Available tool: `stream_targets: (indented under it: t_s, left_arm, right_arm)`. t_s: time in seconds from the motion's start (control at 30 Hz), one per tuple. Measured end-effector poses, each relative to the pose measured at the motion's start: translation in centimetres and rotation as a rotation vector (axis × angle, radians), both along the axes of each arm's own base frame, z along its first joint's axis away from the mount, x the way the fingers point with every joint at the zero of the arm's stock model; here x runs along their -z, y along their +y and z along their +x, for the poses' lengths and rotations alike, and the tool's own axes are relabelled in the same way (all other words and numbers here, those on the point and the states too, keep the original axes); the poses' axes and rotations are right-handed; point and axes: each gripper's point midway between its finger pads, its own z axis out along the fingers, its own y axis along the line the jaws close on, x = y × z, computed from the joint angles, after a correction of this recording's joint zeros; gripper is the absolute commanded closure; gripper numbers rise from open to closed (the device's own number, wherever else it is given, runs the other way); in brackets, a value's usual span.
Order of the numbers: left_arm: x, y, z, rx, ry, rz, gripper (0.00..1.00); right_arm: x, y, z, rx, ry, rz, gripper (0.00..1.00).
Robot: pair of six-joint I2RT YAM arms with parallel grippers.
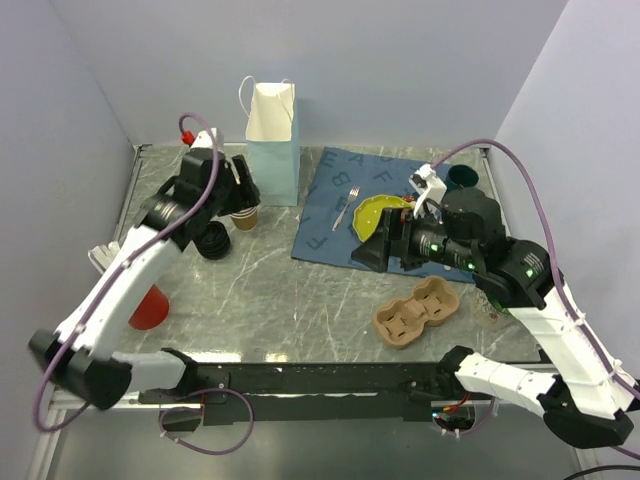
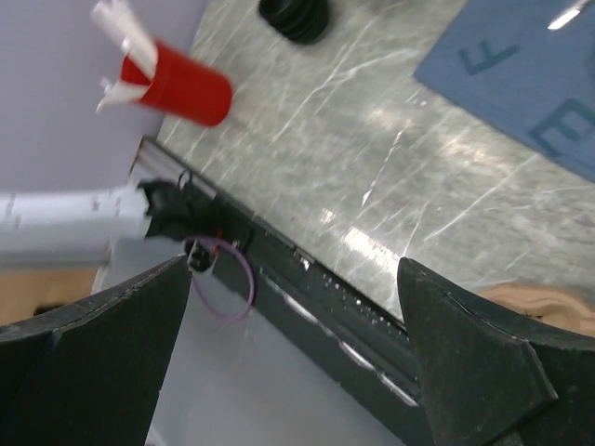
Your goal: Pack the takeout coffee
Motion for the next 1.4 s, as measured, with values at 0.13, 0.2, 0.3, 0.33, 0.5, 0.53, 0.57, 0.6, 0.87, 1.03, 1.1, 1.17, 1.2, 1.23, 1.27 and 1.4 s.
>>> stream_targets:
  t_s: [0.13, 0.2, 0.3, 0.33, 0.5, 0.53, 0.57, 0.6, 0.87, 1.03, 1.1, 1.17, 1.2, 1.23, 1.27, 1.4]
  left_arm:
    - [5.1, 1.9, 3.1, -0.051, 0.127, 0.089, 0.44]
    - [7.0, 2.5, 4.1, -0.054, 0.17, 0.126, 0.45]
    - [8.1, 2.5, 5.2, -0.02, 0.171, 0.17, 0.48]
    - [8.0, 2.4, 5.6, -0.006, 0.16, 0.185, 0.49]
    - [8.1, 1.8, 7.9, 0.055, 0.131, 0.259, 0.57]
    - [8.4, 1.7, 8.3, 0.069, 0.131, 0.275, 0.57]
    - [8.8, 1.6, 8.6, 0.079, 0.134, 0.288, 0.57]
    - [9.3, 1.5, 8.9, 0.091, 0.141, 0.303, 0.59]
    - [12.3, 1.3, 9.4, 0.171, 0.195, 0.376, 0.63]
    - [12.7, 1.1, 9.5, 0.199, 0.199, 0.392, 0.68]
    - [12.9, 1.1, 9.5, 0.209, 0.201, 0.397, 0.69]
    - [13.3, 1.1, 9.5, 0.215, 0.208, 0.405, 0.71]
    - [13.4, 1.1, 9.5, 0.217, 0.212, 0.409, 0.73]
    - [13.7, 1.1, 9.6, 0.222, 0.217, 0.415, 0.74]
    - [13.9, 1.1, 9.6, 0.223, 0.22, 0.417, 0.74]
    - [14.4, 1.1, 9.8, 0.232, 0.228, 0.427, 0.85]
  right_arm:
    - [-0.4, 0.0, -1.5, -0.077, -0.029, 0.015, 0.02]
    - [-0.7, -0.2, -1.9, -0.097, -0.047, 0.014, 0.03]
    - [-0.9, -0.6, -2.3, -0.113, -0.078, 0.005, 0.03]
    - [-1.0, -0.8, -2.4, -0.117, -0.088, 0.001, 0.04]
    - [-1.2, -1.4, -2.9, -0.132, -0.127, -0.012, 0.05]
    - [-1.2, -1.5, -2.9, -0.131, -0.133, -0.015, 0.05]
    - [-1.2, -1.6, -3.0, -0.131, -0.139, -0.018, 0.05]
    - [-1.2, -1.7, -3.0, -0.13, -0.142, -0.02, 0.05]
    - [-1.6, -2.2, -3.1, -0.116, -0.163, -0.019, 0.05]
    - [-1.6, -2.1, -3.1, -0.116, -0.162, -0.018, 0.05]
    - [-1.5, -2.1, -3.1, -0.115, -0.16, -0.018, 0.05]
    - [-1.5, -2.1, -3.0, -0.115, -0.158, -0.019, 0.05]
    - [-1.5, -2.1, -3.0, -0.114, -0.158, -0.019, 0.04]
    - [-1.5, -2.1, -3.0, -0.112, -0.159, -0.02, 0.04]
    - [-1.5, -2.1, -3.0, -0.112, -0.159, -0.02, 0.04]
    - [-1.5, -2.2, -3.0, -0.109, -0.159, -0.021, 0.03]
